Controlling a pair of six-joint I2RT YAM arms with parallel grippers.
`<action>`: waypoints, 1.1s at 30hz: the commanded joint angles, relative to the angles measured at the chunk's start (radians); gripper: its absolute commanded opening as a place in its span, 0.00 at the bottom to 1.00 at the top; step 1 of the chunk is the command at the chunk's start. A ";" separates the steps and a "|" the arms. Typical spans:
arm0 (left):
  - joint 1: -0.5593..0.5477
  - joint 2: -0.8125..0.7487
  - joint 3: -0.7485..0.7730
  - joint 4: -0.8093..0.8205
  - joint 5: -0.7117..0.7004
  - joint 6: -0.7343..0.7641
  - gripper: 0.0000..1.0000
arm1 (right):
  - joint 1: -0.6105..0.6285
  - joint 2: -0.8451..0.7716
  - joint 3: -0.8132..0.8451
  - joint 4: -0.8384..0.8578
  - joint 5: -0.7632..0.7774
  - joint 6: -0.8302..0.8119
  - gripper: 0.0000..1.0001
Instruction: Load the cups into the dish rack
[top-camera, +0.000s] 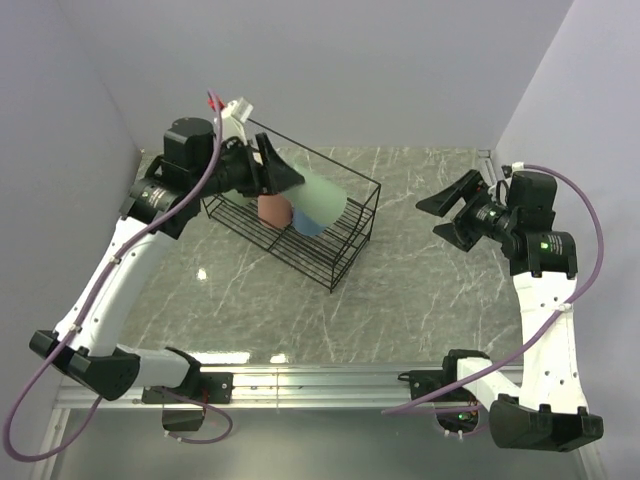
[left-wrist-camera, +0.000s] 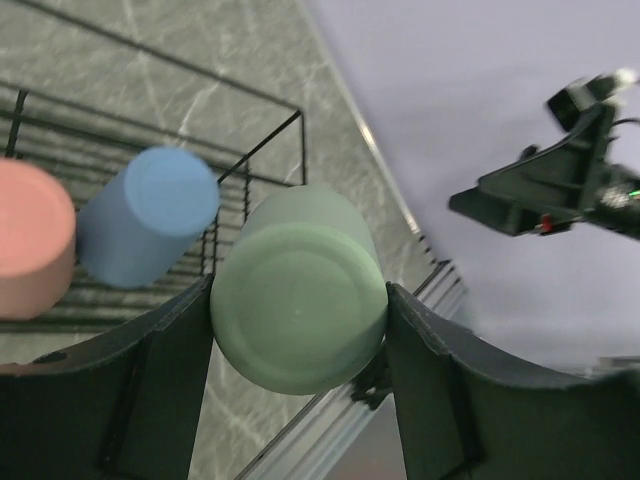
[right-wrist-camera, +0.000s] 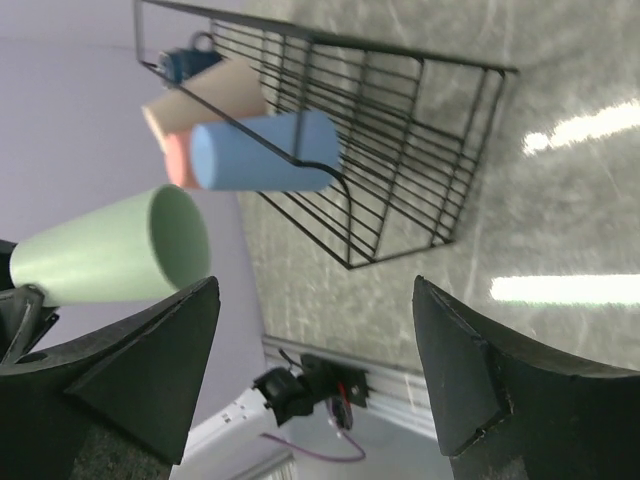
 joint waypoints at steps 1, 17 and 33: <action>-0.058 -0.011 -0.017 -0.081 -0.132 0.089 0.25 | -0.006 -0.026 0.002 -0.041 0.025 -0.049 0.84; -0.262 0.080 -0.014 -0.095 -0.523 0.144 0.00 | -0.007 -0.052 0.048 -0.202 0.091 -0.118 0.84; -0.334 0.136 0.008 -0.087 -0.611 0.145 0.00 | -0.006 -0.099 -0.013 -0.207 0.092 -0.106 0.83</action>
